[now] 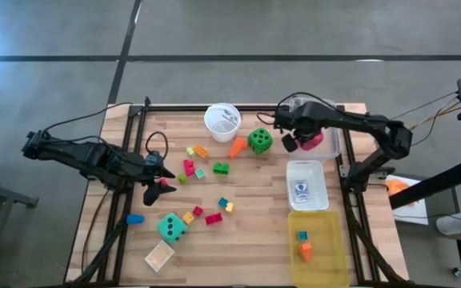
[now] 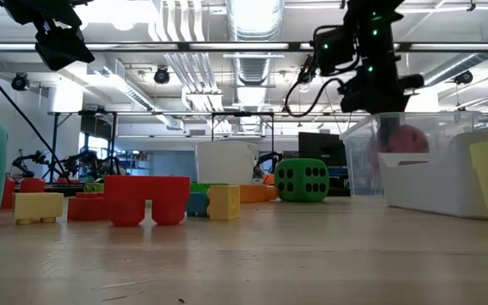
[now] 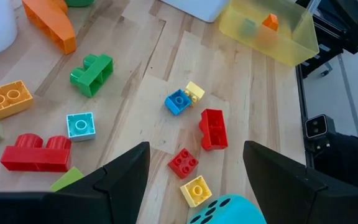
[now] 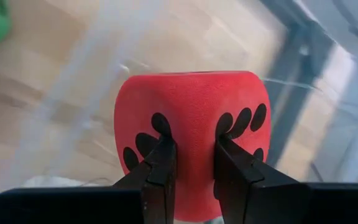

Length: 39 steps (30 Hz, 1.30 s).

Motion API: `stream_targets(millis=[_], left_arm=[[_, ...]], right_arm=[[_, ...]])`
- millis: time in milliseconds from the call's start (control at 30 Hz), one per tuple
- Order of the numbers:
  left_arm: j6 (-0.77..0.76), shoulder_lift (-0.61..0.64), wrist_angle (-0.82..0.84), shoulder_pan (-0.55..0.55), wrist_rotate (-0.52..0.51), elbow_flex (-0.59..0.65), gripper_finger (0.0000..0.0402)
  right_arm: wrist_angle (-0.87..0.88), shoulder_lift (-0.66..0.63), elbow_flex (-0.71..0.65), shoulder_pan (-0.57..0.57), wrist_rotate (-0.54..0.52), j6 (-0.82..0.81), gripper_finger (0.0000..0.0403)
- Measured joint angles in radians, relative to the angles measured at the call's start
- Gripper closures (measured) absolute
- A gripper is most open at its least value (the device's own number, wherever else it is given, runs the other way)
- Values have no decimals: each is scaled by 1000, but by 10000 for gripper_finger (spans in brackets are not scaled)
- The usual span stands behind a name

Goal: Pick & Place Toys
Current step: Put the red dice into the transparent bin

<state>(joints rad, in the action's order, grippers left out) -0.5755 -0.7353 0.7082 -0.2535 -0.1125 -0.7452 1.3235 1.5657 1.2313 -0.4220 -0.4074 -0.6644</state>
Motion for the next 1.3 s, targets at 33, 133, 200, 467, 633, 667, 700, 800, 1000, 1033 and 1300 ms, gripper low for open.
stream_targets(millis=[33, 133, 200, 467, 633, 667, 700, 800, 1000, 1033, 1300], left_arm=[[0, 0, 0, 0, 0, 0, 139], [0, 0, 0, 0, 0, 0, 139], [1, 0, 0, 0, 0, 0, 139], [51, 0, 0, 0, 0, 0, 138], [78, 0, 0, 0, 0, 0, 138], [78, 0, 0, 0, 0, 0, 138], [78, 0, 0, 0, 0, 0, 138], [78, 0, 0, 0, 0, 0, 138], [78, 0, 0, 0, 0, 0, 138], [78, 0, 0, 0, 0, 0, 138], [78, 0, 0, 0, 0, 0, 138]], right_arm=[[-17, 3, -8, -4, 10, 29, 334], [-35, 9, -21, -17, 48, 102, 334], [-37, 9, -22, -26, 49, 149, 334], [-91, 7, -26, -59, 176, 366, 338], [-101, 7, -26, -104, 249, 425, 339], [-101, 7, -26, -112, 260, 435, 340], [-102, 7, -26, -121, 271, 442, 340], [-106, 7, -26, -144, 308, 466, 340], [-134, 7, -53, -196, 436, 553, 342], [-138, 7, -61, -206, 453, 561, 344], [-144, 5, -85, -251, 479, 583, 349]])
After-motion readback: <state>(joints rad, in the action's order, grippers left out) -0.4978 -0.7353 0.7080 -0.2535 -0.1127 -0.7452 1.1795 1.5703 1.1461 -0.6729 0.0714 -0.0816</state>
